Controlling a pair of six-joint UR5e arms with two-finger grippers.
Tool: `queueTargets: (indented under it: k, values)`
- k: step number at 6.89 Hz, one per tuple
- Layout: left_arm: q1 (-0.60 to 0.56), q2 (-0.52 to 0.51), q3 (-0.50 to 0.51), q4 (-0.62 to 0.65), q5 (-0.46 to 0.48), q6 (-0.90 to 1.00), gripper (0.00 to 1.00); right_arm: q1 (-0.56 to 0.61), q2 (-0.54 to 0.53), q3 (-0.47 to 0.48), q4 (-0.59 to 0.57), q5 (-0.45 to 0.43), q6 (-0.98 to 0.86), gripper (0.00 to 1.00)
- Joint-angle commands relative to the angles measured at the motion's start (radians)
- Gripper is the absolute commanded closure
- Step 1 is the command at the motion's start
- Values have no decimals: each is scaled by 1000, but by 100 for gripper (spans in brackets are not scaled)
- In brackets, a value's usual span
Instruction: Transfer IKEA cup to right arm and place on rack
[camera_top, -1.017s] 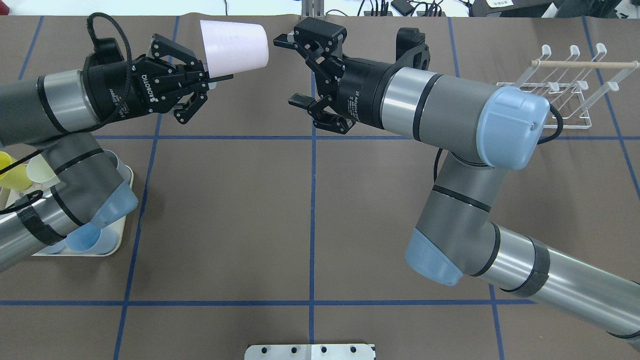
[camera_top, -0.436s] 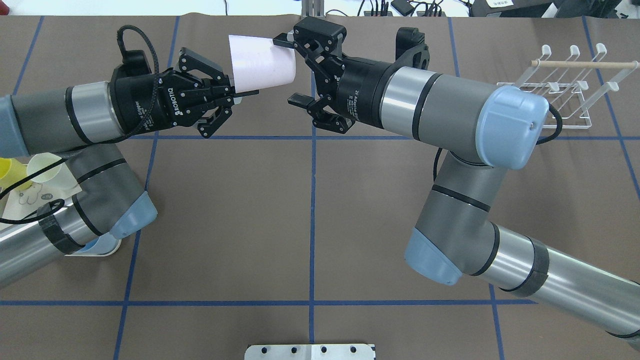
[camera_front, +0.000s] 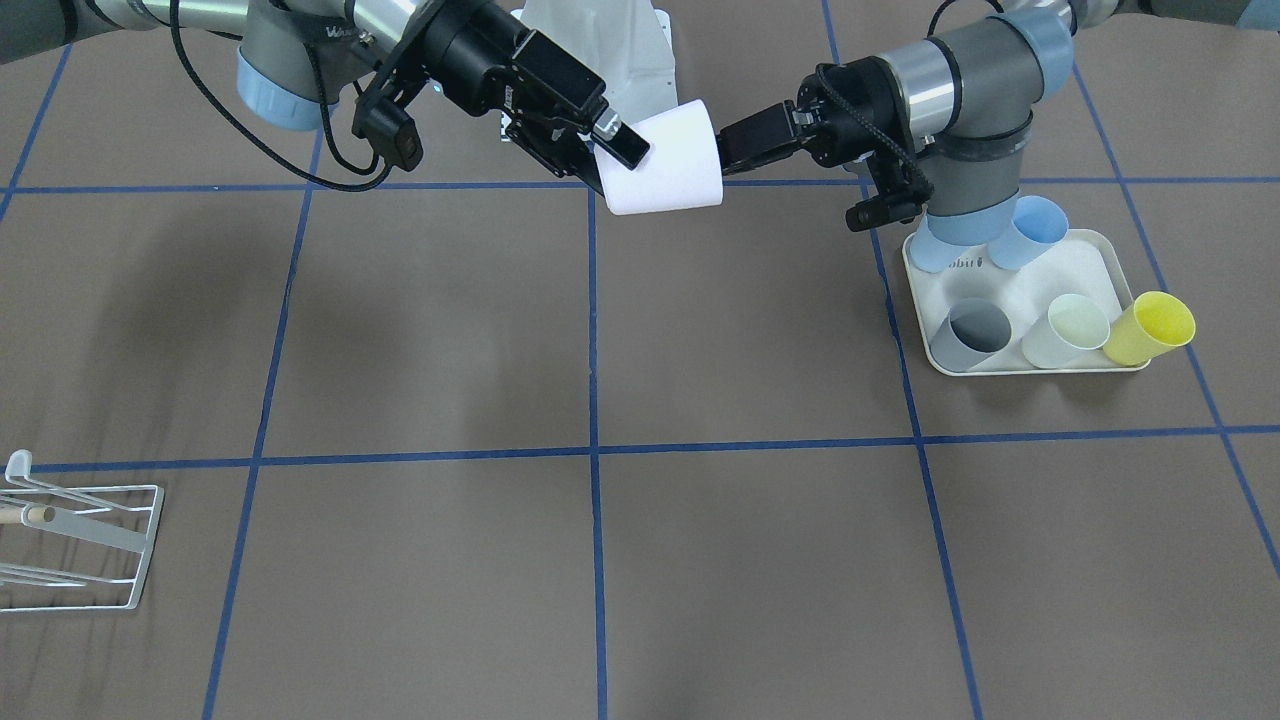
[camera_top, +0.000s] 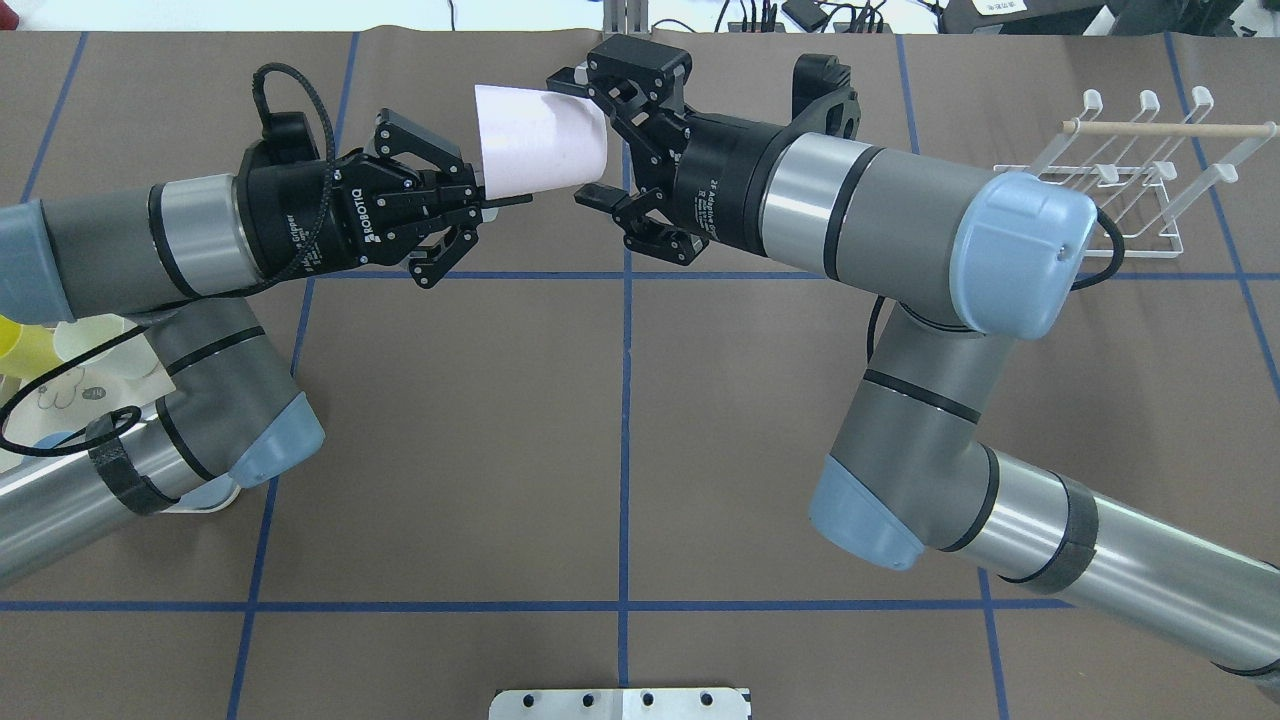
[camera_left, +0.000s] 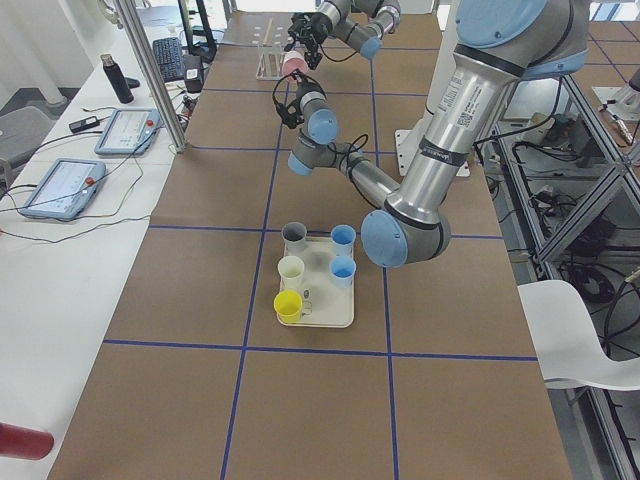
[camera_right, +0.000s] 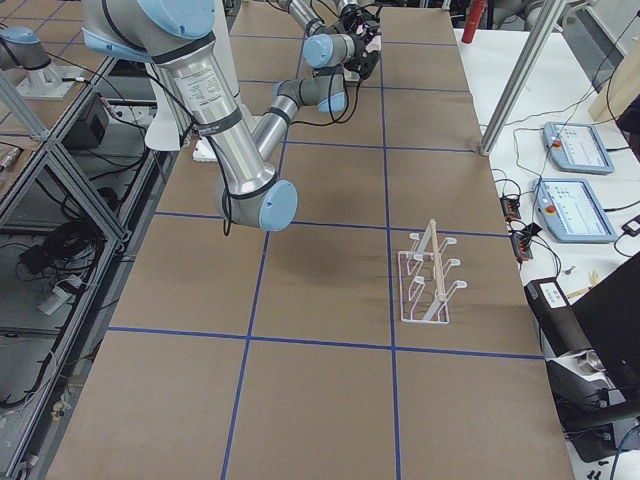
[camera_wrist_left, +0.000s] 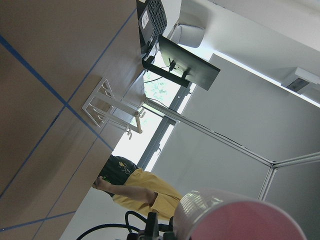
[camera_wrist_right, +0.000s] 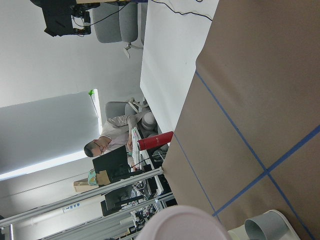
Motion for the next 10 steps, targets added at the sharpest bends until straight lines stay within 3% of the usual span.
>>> queueTargets:
  k: [1, 2, 3, 4, 5, 6, 7, 9, 10]
  values:
    - [6, -4, -2, -1, 0, -2, 100, 0, 1, -4, 1, -31, 3, 18]
    - [10, -6, -2, -1, 0, -2, 100, 0, 1, -2, 1, -36, 21, 18]
    - [10, -6, -2, -1, 0, -2, 100, 0, 1, -2, 1, -40, 24, 25]
    - [10, -6, -2, 0, 0, -2, 100, 0, 1, -2, 1, -42, 38, 62]
    - [10, -6, -2, 5, 2, -1, 86, 0, 1, -1, 1, -42, 44, 98]
    - [10, -7, -2, 6, 3, -1, 78, 0, 1, -1, 1, -44, 44, 100]
    - [9, -6, 0, 6, 5, -1, 49, -2, 1, -1, 1, -45, 44, 100]
    - [9, -6, -2, 8, 5, 2, 28, -2, 1, -1, 1, -45, 44, 100]
    - [7, -3, 0, 8, 5, 5, 1, -2, 1, -1, 1, -45, 44, 100]
